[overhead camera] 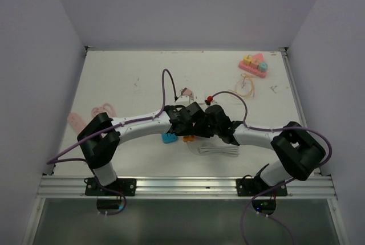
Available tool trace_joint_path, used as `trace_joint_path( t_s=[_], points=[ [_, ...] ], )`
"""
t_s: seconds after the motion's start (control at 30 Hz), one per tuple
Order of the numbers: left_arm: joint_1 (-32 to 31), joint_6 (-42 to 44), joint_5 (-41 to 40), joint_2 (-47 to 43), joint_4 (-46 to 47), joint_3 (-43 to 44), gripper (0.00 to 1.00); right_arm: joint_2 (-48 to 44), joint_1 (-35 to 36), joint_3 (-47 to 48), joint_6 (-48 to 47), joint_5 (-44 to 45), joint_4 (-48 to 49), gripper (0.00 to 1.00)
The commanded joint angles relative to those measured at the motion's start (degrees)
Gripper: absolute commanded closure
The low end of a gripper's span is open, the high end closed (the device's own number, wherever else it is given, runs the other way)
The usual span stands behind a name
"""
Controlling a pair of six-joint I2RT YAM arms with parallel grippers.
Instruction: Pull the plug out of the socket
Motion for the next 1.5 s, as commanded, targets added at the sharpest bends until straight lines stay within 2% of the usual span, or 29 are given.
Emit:
trace_joint_path(
  t_s=[0.0,0.57,0.9,1.03,1.13,1.27,1.47],
  points=[
    [-0.4,0.2,-0.6,-7.9,1.2,4.0,1.0,5.4,-0.4,-2.0,-1.3,7.5,-16.0,0.73],
    [1.4,0.3,-2.3,-16.1,0.4,3.8,1.0,8.4,-0.6,-0.2,0.0,9.7,-19.3,0.75],
    [2.0,0.5,0.5,-11.3,2.2,1.9,1.0,9.5,-0.5,0.8,0.4,11.2,-21.0,0.76],
    [2.1,0.1,6.1,-7.1,6.7,0.3,1.0,8.9,-0.5,0.7,1.0,12.3,-22.0,0.76],
    [2.1,0.5,7.5,-5.2,7.9,2.2,1.0,9.0,-0.6,0.8,1.5,13.0,-22.9,0.76],
    [2.8,1.8,5.2,-4.8,5.3,8.6,1.0,10.0,-0.6,1.2,2.3,13.8,-23.8,0.76],
    [3.9,2.1,4.9,-5.4,4.6,12.5,1.0,11.2,-0.5,1.5,2.9,14.5,-24.6,0.76]
  ],
)
